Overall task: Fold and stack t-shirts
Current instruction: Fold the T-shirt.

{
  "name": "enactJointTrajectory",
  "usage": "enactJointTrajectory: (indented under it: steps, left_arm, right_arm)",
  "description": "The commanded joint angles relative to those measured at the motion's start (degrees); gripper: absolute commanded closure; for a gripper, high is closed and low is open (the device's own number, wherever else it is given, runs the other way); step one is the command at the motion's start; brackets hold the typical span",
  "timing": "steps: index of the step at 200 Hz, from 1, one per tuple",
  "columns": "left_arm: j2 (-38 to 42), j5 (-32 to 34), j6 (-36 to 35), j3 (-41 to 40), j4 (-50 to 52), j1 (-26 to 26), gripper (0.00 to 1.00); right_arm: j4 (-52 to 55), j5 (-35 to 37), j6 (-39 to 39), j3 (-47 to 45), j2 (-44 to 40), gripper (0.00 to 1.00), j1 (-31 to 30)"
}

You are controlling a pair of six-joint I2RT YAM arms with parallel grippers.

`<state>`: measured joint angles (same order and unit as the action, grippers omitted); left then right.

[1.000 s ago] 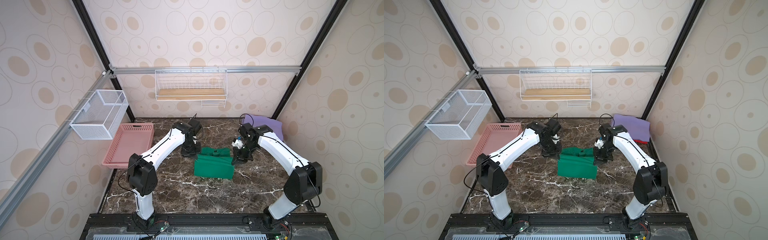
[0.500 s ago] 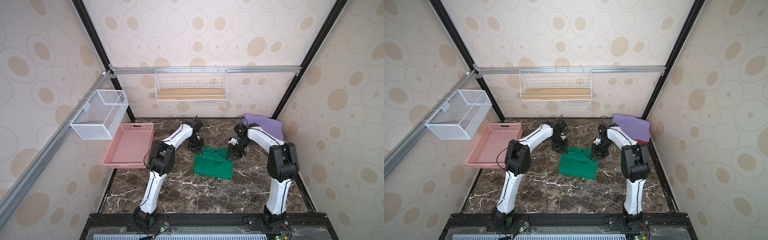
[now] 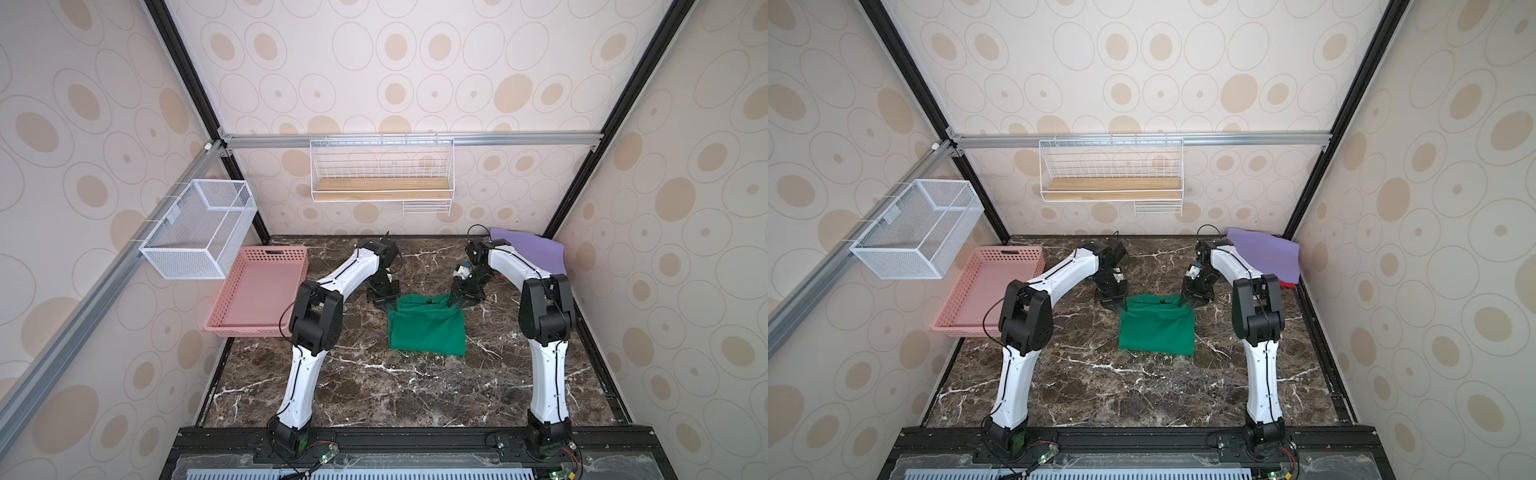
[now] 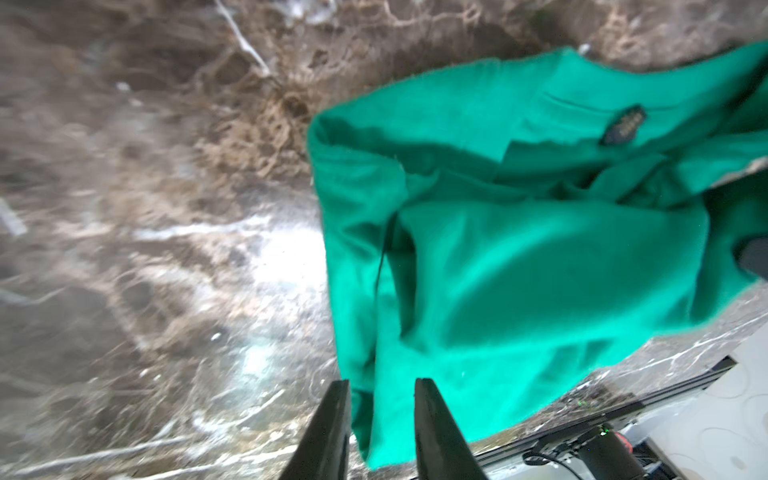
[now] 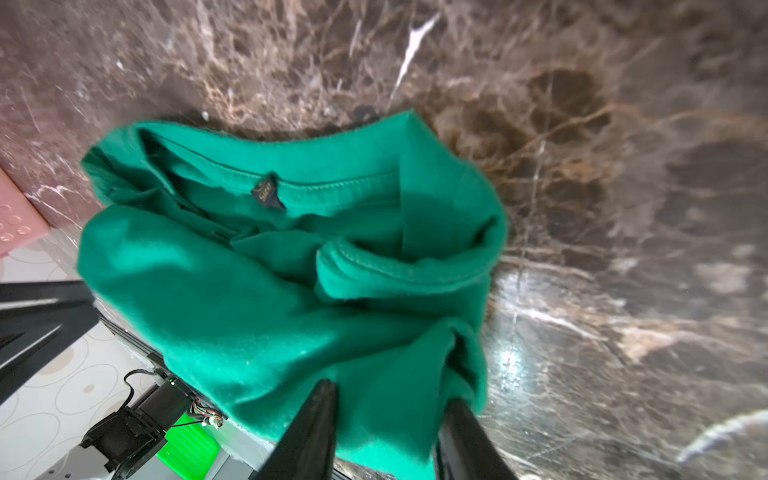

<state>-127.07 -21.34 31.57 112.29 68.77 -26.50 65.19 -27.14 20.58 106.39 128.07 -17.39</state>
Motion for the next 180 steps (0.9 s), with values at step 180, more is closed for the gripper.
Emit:
enactJointTrajectory:
  steps: [180]
  left_arm:
    - [0.7, -1.1, 6.2, 8.2, 6.3, -10.0, 0.69]
  right_arm:
    - [3.6, 2.6, -1.7, -13.6, -18.0, 0.57, -2.7]
